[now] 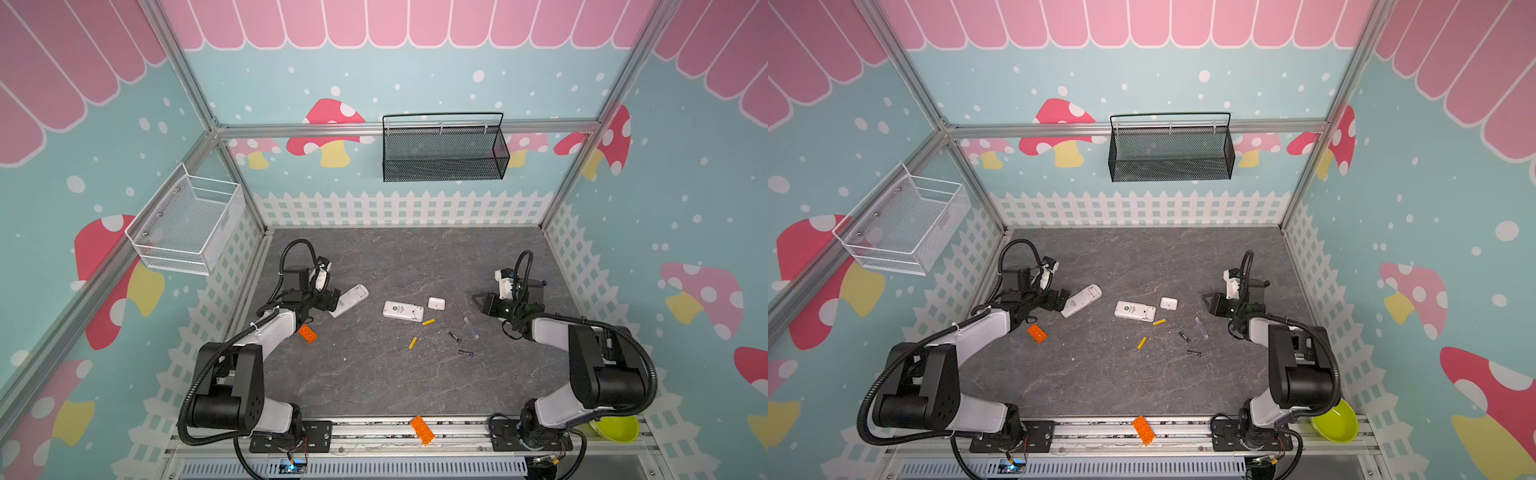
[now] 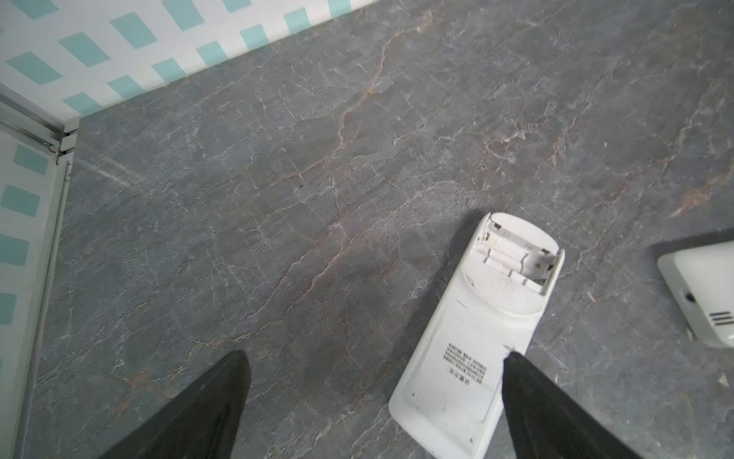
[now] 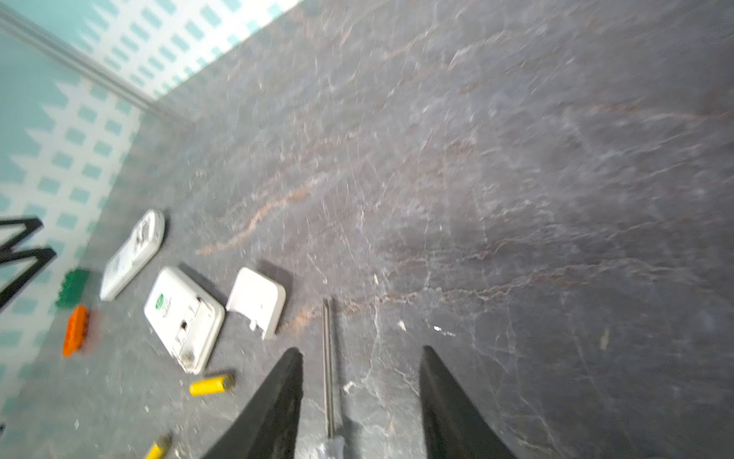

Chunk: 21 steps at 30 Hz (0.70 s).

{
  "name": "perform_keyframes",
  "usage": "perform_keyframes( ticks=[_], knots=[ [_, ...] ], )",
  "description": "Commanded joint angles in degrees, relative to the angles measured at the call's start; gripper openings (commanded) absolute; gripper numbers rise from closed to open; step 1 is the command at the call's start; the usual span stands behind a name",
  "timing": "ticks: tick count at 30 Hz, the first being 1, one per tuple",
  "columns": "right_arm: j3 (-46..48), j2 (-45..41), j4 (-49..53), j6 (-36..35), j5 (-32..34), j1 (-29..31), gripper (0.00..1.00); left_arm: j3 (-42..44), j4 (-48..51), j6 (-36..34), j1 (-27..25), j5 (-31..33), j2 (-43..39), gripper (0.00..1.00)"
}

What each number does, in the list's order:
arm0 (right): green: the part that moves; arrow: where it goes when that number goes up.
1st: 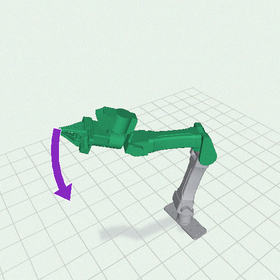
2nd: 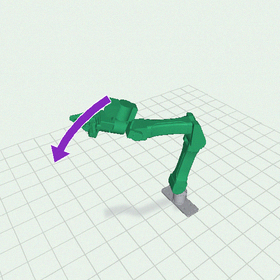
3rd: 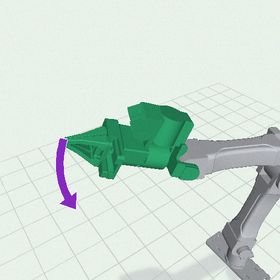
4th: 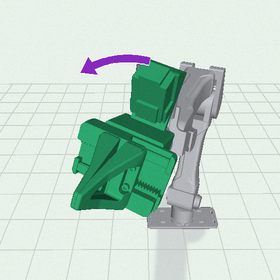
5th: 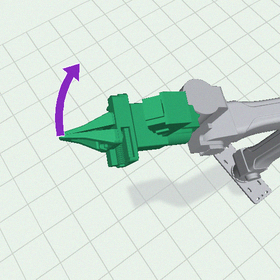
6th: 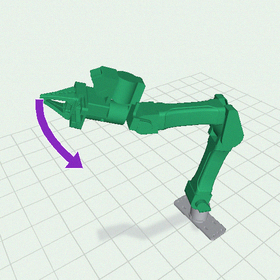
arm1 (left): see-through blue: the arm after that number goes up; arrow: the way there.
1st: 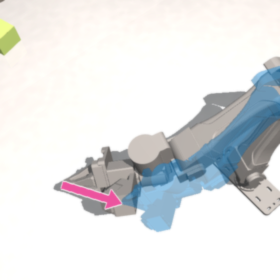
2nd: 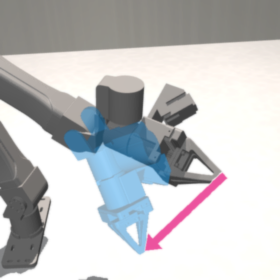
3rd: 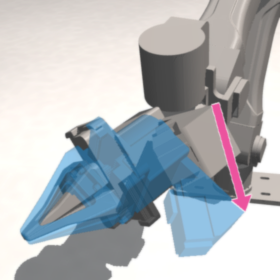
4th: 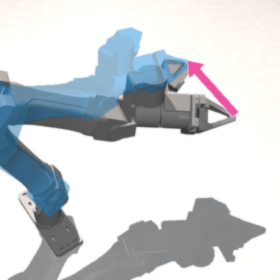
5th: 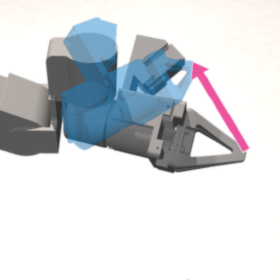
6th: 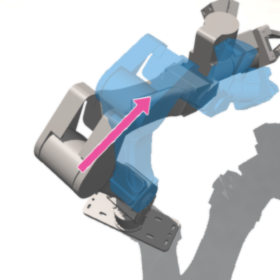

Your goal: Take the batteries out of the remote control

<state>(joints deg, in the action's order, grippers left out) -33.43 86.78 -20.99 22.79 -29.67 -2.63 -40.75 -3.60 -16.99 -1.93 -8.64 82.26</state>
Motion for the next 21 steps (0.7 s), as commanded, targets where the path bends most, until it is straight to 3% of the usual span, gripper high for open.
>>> perform_keyframes(
  ticks=[1,2,4,5,11,14,19,21],
  knots=[
    [-1.94,-4.92,1.04,-4.96,7.71,-0.23,0.65,0.49,-7.25,5.00,0.51,-0.41,-1.83,0.99],
    [-1.96,-6.10,1.04,-5.95,9.49,-0.18,0.71,0.69,-7.23,6.30,0.61,-0.29,-1.84,0.99],
    [-1.73,-8.82,0.38,-8.83,13.90,-0.18,0.94,2.89,-9.29,8.19,0.79,-0.98,-2.01,0.99],
    [-1.23,-9.86,-0.45,-10.09,15.96,-0.18,0.99,4.37,-11.57,8.61,0.79,-1.69,-1.74,0.99],
    [7.77,-14.45,-14.97,-17.49,27.56,-0.18,0.98,12.23,-29.67,12.28,0.79,-3.32,-0.11,0.99],
    [13.86,-14.45,-25.66,-21.63,29.67,-0.23,0.98,16.62,-38.55,12.54,0.78,-3.25,0.33,0.99],
    [18.13,-11.04,-35.59,-21.70,29.97,-0.33,0.98,23.41,-52.79,15.35,1.06,3.30,1.59,0.99],
    [19.18,-8.66,-39.72,-22.01,29.60,-0.29,0.98,24.03,-57.48,15.39,1.12,2.66,5.26,0.99]
  ],
)
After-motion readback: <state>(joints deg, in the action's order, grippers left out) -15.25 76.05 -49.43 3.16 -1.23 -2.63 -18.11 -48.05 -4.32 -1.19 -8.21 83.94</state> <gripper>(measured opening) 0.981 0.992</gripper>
